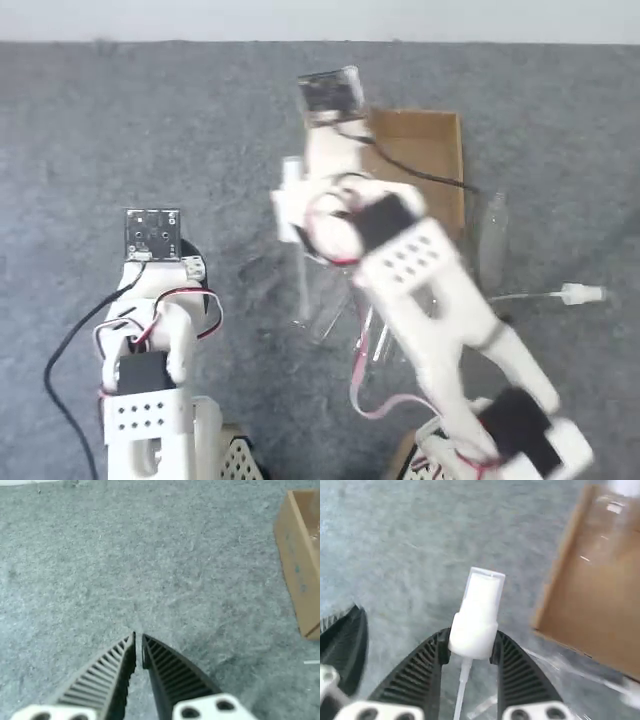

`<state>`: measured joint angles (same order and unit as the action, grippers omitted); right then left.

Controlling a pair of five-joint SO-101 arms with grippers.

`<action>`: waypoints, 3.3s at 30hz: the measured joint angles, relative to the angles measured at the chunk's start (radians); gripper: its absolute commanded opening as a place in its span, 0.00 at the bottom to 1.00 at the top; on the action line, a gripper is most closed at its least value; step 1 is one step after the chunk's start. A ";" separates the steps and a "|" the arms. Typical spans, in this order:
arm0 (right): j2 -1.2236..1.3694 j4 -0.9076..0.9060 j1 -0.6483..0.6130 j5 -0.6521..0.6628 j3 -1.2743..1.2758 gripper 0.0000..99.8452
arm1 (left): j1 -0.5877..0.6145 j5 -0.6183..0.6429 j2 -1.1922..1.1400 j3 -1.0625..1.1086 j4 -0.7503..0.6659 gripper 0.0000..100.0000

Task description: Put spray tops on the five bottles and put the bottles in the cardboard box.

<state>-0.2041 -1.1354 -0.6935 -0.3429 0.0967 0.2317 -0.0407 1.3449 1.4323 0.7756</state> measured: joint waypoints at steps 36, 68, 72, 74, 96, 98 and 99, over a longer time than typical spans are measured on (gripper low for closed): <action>0.477 0.017 -0.037 -0.281 -0.107 0.15 | 0.034 0.000 0.000 0.000 -0.011 0.01; -0.195 -0.319 1.132 0.255 0.064 0.16 | 0.005 0.000 -0.003 0.018 -0.012 0.01; -0.089 -0.130 1.212 0.255 0.236 0.16 | 0.005 0.000 -0.003 0.018 -0.012 0.01; -0.028 -0.064 1.240 0.241 0.276 0.16 | 0.005 0.000 -0.003 0.018 -0.012 0.01; 0.428 0.213 1.323 0.163 0.284 0.19 | 0.005 0.000 -0.003 0.031 -0.012 0.01; 0.439 0.224 1.323 0.163 0.282 0.11 | 0.005 0.000 -0.003 0.031 -0.012 0.01; 0.439 0.224 1.324 0.163 0.282 0.08 | 0.005 0.000 -0.003 0.031 -0.012 0.01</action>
<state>0.2348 -0.9114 0.6306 -0.1803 0.3790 0.2363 -0.0407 1.3418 1.4630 0.7633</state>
